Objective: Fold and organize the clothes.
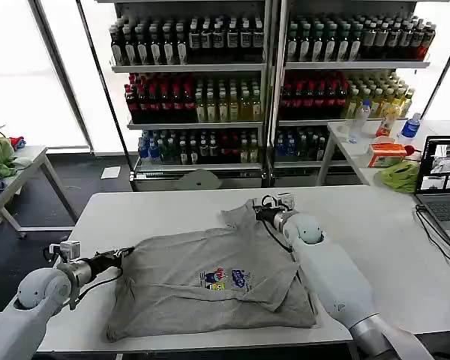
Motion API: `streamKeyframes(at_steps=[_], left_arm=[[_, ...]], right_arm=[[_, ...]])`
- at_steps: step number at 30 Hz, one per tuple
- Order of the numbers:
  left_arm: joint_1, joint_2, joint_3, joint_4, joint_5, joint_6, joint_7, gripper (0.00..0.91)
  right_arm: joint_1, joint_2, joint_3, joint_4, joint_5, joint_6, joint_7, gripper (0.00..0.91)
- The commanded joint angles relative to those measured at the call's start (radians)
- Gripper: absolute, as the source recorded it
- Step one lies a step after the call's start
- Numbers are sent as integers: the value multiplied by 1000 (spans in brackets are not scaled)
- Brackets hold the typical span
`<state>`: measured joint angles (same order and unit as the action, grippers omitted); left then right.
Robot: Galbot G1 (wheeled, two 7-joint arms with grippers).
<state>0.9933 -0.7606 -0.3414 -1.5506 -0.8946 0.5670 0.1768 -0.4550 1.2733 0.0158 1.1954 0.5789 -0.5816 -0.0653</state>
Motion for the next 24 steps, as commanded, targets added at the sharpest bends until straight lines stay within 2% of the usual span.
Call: streamKeyframes(at_steps=[1,6,19,24], left_arm=[[23,6,-63,-83,-36,-25,-24,0],[52,12,-106,-129,-48,-29,-41,0],[234,-14,-223,-332,-2,-72,-91,0],[301,-28,-235,-364,47,-93,-94,0]], right_arm=[[-39,-42,4,142,52,0,13,0],[-105,-62,44,228,90,-1,40,0],[-394,-175,219,612,198,0,115,0],[-535,-213,279,749,219,1,122,0]])
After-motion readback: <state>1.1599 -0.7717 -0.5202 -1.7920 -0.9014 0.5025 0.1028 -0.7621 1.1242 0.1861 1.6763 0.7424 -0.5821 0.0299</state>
